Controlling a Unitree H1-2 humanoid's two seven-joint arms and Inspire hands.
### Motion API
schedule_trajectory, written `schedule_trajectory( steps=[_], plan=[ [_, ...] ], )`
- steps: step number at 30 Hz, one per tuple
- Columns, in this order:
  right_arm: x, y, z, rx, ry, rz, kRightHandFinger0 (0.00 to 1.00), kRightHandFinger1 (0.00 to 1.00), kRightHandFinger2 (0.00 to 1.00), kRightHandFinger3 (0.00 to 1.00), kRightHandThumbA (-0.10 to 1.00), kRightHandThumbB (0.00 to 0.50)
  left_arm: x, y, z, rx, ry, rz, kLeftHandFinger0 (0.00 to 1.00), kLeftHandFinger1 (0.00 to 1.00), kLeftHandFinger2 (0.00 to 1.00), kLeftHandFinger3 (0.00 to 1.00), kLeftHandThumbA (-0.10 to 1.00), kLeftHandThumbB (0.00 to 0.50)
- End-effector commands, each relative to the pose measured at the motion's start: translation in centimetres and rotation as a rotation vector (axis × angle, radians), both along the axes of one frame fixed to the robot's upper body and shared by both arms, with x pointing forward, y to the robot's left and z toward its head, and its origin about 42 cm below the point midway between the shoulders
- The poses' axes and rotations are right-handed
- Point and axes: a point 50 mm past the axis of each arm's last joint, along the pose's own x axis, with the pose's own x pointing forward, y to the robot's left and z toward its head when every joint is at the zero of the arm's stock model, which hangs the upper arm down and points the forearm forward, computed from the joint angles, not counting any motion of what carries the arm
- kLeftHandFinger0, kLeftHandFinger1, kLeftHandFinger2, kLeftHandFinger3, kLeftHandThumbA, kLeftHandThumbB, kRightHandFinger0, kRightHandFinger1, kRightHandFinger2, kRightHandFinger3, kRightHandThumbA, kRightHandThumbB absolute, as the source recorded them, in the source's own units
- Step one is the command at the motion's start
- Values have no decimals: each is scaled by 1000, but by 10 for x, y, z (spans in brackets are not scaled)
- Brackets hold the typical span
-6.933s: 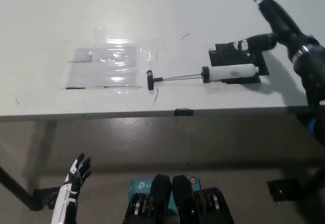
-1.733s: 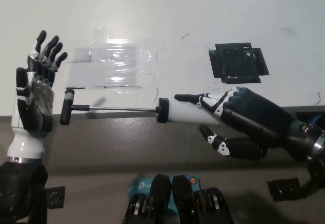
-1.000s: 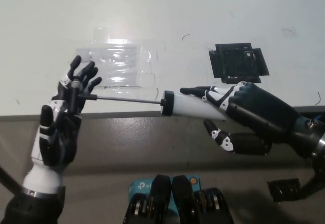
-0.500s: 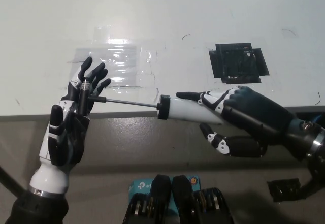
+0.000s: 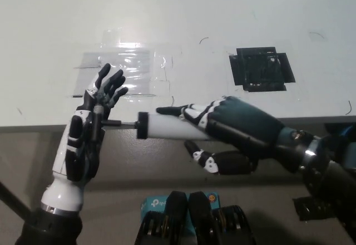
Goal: The robot uses right hand to pick up a small white air pumper and uses its left hand to compress it, and then puts it on the desk
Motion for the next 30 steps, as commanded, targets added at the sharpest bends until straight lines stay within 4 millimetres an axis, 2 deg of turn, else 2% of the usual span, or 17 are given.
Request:
schedule_trajectory(
  steps=[1,5,13,19,21,23,25,26,28,30],
  plan=[
    [0,20,20,-5,-75,60,0,479,834,813,-100,172,7,-12,5,34,-4,-16,1000,1000,1000,1000,1000,276],
    [4,27,21,1,-88,78,0,464,821,802,-100,183,11,-16,4,32,13,-19,1000,1000,1000,1000,1000,272],
    [7,37,19,-10,-94,86,0,395,792,719,-100,208,13,-28,5,11,34,-50,1000,1000,1000,1000,1000,285],
    [11,30,15,0,-76,77,0,361,780,692,-100,177,11,-24,4,30,29,-40,1000,1000,1000,1000,1000,284],
    [13,23,17,-15,-75,37,0,371,791,698,-100,163,13,-15,4,43,25,-12,1000,1000,1000,1000,1000,291],
    [15,12,18,-25,-65,10,0,403,811,739,-100,152,14,-4,4,41,14,13,1000,1000,1000,1000,1000,271],
    [15,5,18,-24,-63,-4,0,417,822,736,-100,158,13,5,3,47,28,51,1000,1000,1000,1000,1000,282],
    [16,-1,18,-19,-48,-25,0,402,792,706,-100,139,13,11,2,46,35,64,1000,1000,1000,1000,1000,275],
    [17,-15,17,-13,-52,-65,0,409,793,678,-100,145,14,30,-2,52,45,82,1000,1000,1000,1000,1000,272],
    [20,-38,16,17,-43,-109,0,410,804,694,-100,156,19,61,-7,49,59,136,1000,1000,1000,1000,1000,250]
  ],
)
